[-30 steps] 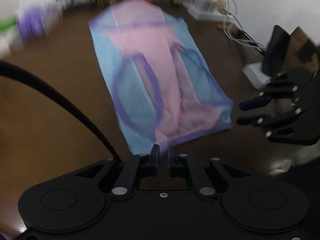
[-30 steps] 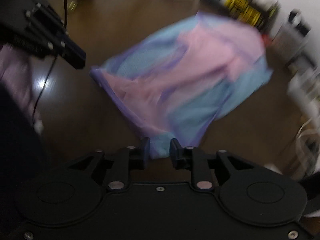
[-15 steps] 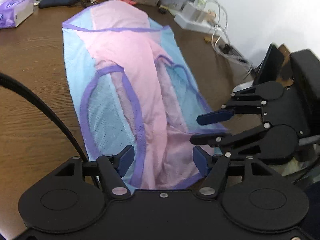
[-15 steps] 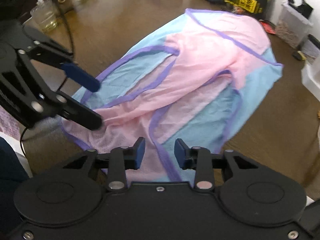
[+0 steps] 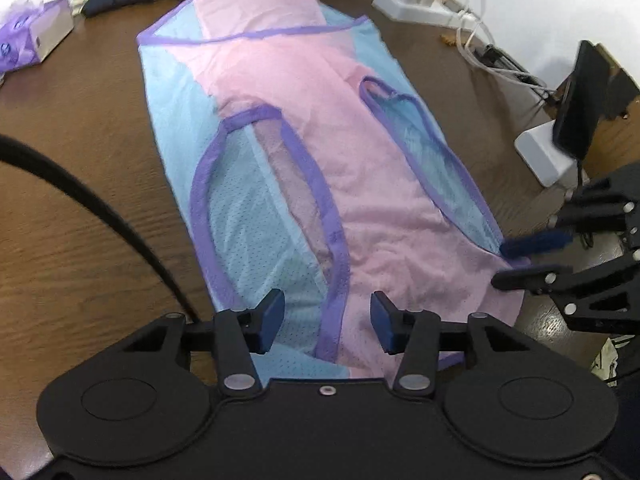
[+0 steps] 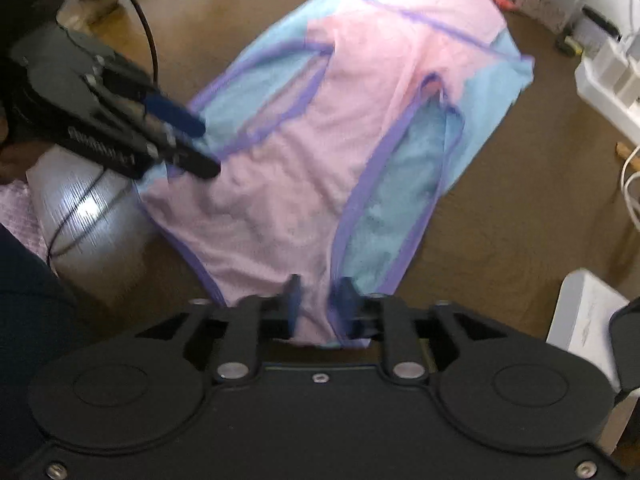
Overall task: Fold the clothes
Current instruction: 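Lower the garment flat onto the table and open both grippers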
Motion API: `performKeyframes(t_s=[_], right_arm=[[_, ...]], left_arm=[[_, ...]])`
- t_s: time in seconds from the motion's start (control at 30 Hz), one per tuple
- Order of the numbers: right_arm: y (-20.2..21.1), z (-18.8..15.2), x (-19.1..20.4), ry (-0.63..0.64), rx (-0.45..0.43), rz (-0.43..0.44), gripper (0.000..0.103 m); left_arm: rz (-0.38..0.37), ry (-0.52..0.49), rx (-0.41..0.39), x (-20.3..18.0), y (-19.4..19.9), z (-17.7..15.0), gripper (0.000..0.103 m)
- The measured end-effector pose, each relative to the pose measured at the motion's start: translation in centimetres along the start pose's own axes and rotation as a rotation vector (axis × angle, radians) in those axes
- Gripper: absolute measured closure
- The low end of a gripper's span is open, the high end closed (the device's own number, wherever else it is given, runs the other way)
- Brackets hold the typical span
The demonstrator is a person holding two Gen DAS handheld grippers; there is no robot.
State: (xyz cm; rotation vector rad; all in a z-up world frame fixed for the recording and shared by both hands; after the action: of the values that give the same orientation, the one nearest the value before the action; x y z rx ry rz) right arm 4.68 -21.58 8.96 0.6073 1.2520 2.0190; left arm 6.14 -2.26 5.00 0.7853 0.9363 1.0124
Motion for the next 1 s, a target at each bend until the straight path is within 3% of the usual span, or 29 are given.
performKeyframes(t_s=[0.07,0.27,0.4,0.47,0.5,0.53,0.57,0.63,0.77,0.8,0.83,0.87,0.9,0.93,1.0], right_arm=[[-0.1,1.4,-1.0,-0.020,-0.039,-0.035,0.071],[-3.0,5.8,-4.4,-0.006,-0.099,-0.202,0.072],[-5.6,7.5,-6.2,0.007,-0.063,-0.268,0.073],[-6.8,7.8,-6.7,0.009,-0.031,-0.274,0.076],[-7.1,7.7,-6.7,0.010,-0.024,-0.268,0.080],[-7.3,7.6,-6.7,0.019,-0.022,-0.262,0.094],[-7.4,7.4,-6.6,0.024,-0.021,-0.261,0.099],[-7.2,7.0,-6.6,0.031,-0.032,-0.267,0.099],[-6.6,6.1,-8.2,-0.040,-0.049,-0.331,0.098],[-6.5,5.9,-8.7,-0.053,-0.052,-0.333,0.098],[-6.3,5.6,-9.0,-0.061,-0.062,-0.317,0.091],[-5.9,5.4,-9.1,-0.062,-0.065,-0.301,0.074],[-5.7,5.3,-9.1,-0.060,-0.066,-0.296,0.069],[-5.3,5.1,-8.9,-0.060,-0.069,-0.292,0.066],[-4.3,4.7,-8.4,-0.062,-0.078,-0.282,0.066]], left_arm=[[0.001,0.054,-0.056,0.8,1.0,1.2,0.048],[0.247,0.023,-0.176,3.4,-0.4,5.1,0.046],[0.231,-0.043,-0.149,3.5,-2.4,6.9,0.047],[0.213,-0.084,-0.130,3.5,-3.0,7.3,0.054],[0.218,-0.093,-0.122,3.6,-3.3,7.4,0.072],[0.234,-0.083,-0.116,3.9,-3.6,7.6,0.097],[0.252,-0.060,-0.115,4.3,-3.8,7.8,0.098],[0.292,0.032,-0.138,6.0,-3.5,8.1,0.100],[0.360,0.098,-0.168,7.8,-2.7,7.6,0.100],[0.353,0.124,-0.183,8.0,-2.3,7.5,0.099],[0.340,0.147,-0.194,8.1,-1.9,7.4,0.097],[0.327,0.162,-0.199,8.1,-1.5,7.3,0.095],[0.315,0.164,-0.191,7.9,-1.2,7.2,0.084],[0.306,0.151,-0.174,7.5,-0.8,7.0,0.062],[0.298,0.117,-0.160,6.7,-0.4,6.5,0.040]])
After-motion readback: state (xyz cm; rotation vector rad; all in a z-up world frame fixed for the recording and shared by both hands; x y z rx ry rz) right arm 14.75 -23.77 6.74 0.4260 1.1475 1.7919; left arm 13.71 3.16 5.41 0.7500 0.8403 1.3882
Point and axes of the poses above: each gripper's, at about its wrist camera, not at the fingertips, and y roughly against the way its jaws point, x to its left, z to its top, the point moved 2 cm from there along -y, roughly the way its jaws point, and after that the axes turned 5 degrees about y, right-handed, at the moved point
